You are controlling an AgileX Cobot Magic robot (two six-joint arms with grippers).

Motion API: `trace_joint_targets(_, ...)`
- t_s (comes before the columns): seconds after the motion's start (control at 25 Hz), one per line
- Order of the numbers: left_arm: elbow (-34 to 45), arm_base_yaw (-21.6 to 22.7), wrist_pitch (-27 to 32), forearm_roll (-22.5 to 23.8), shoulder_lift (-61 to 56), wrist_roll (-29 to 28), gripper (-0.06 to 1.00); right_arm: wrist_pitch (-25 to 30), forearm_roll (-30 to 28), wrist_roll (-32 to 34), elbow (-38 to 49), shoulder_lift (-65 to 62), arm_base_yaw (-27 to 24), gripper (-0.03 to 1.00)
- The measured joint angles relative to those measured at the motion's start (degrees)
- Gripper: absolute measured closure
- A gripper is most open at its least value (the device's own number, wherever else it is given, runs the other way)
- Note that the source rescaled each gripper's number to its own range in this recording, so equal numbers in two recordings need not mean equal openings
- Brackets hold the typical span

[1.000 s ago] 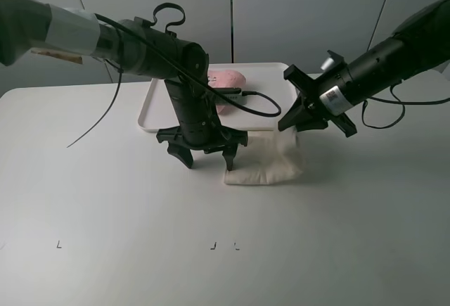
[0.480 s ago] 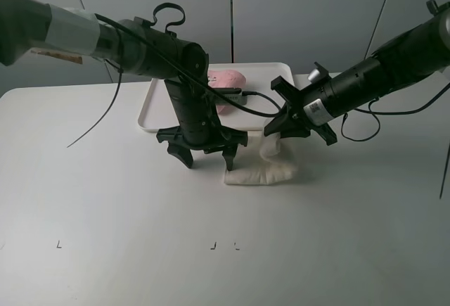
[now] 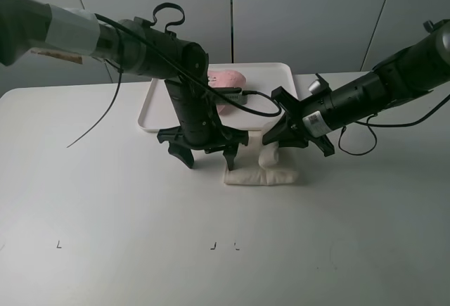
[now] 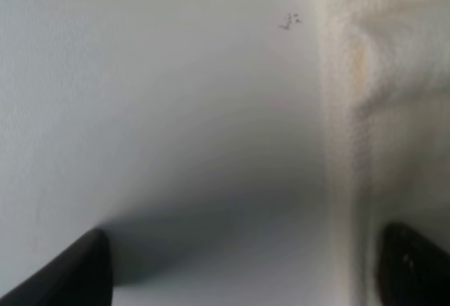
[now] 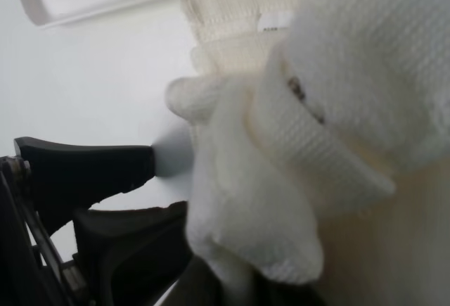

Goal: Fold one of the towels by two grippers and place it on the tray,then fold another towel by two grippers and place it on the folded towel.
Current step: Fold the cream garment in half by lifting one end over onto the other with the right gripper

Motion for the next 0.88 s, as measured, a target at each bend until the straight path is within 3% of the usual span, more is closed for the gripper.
trace_joint_targets(0.6,-9.99,0.42,5.75,-1.29,0.75,1.57,-0.03,0.36,2.91,-3.43,0.12,1.8,0.0,0.92)
trace_joint_targets(0.88,-17.57,3.64,9.9,-1.62,0.85,2.91,-0.03,0.76,3.51,-4.4,0.22,1.91,0.0,0.92)
